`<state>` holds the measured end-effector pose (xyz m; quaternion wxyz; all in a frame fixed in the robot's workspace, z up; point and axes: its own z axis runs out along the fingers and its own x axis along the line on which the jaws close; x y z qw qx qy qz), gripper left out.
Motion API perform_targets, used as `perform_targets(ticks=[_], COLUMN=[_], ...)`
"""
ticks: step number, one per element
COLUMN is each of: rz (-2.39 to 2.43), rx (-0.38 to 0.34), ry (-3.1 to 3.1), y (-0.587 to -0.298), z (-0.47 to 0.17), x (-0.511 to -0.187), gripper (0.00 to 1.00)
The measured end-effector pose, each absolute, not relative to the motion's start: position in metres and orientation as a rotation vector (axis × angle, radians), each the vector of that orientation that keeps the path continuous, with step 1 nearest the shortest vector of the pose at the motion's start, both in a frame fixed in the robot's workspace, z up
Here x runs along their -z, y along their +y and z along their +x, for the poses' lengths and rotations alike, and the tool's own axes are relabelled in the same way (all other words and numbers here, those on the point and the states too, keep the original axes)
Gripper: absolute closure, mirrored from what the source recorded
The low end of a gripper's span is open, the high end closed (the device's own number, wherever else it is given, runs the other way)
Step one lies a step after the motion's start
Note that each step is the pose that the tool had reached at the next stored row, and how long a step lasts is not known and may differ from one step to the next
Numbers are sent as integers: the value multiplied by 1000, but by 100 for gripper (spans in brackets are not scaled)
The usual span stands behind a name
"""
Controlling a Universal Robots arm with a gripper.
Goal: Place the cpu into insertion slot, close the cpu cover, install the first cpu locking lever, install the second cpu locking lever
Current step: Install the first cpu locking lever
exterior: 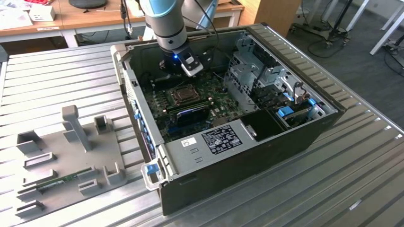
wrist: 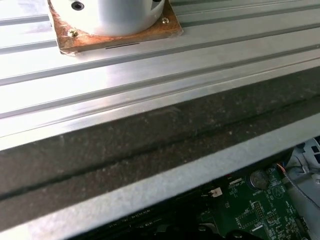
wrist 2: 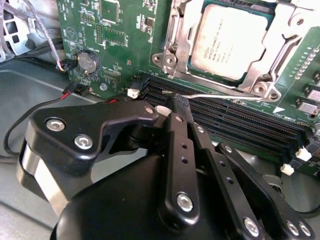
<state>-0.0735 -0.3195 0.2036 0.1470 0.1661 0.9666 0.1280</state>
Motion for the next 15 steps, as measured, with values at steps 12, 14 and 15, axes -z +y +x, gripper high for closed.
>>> perform_targets(ticks=[12,14,15], rz=[487,489,490], rx=[-367,-367,-367], ry=[2776,2775,2775], y=[-320,-321,-321], z=[-79,-79,-79], x=[-201,-200,-199], gripper=[90,90,90])
